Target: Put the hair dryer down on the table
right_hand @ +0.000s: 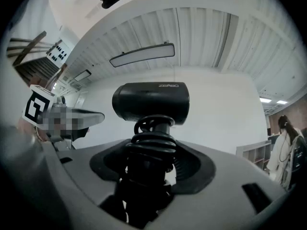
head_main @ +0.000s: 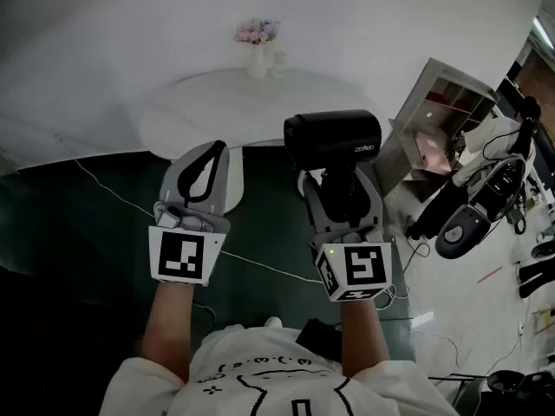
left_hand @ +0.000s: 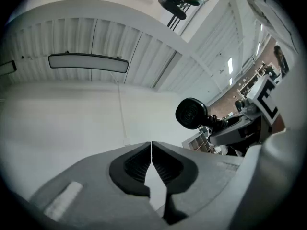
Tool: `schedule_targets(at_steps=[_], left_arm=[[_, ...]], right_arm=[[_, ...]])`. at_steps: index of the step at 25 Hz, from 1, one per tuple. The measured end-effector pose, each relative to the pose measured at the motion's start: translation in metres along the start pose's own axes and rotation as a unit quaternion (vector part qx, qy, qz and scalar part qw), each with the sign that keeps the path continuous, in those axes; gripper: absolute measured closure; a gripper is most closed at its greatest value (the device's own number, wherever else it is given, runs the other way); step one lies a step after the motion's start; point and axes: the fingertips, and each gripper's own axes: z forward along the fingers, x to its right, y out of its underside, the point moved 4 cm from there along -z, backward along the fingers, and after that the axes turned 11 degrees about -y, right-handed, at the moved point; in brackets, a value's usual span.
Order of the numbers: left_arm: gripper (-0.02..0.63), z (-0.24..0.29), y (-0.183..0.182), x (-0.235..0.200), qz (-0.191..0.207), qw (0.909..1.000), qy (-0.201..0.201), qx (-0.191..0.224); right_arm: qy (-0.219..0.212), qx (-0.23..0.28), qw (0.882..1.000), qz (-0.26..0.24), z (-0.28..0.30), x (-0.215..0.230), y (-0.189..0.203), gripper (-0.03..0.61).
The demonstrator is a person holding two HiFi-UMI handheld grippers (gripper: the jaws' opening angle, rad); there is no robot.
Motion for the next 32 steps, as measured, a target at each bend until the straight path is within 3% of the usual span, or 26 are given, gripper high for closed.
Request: schedule_targets(at_steps=[6, 19, 25, 32], left_arm=[[0.594, -0.01, -0.013, -0.019, 0.0, 0.9999, 0.009, -0.005], [0.594, -0.029, 0.015, -0.077, -0.023, 0.999, 0.039, 0.003], [0.594, -0.018, 0.029, -0.079, -0.032, 0.9988, 0.036, 0.002], [0.594, 0.037, 0.062, -0.076, -0.04, 0.9988, 0.025, -0.014]], right_arm=[[0.013, -0.006, 1.0, 0.01, 0.0, -0.016, -0.013, 0.314], [0.051, -0.024, 0.998, 0.021, 0.017, -0.077, -0.001, 0.313], [0.059, -0.035, 0.997, 0.019, 0.021, -0.065, 0.009, 0.313], [0.057, -0.04, 0.997, 0.019, 0.066, -0.019, 0.03, 0.313]])
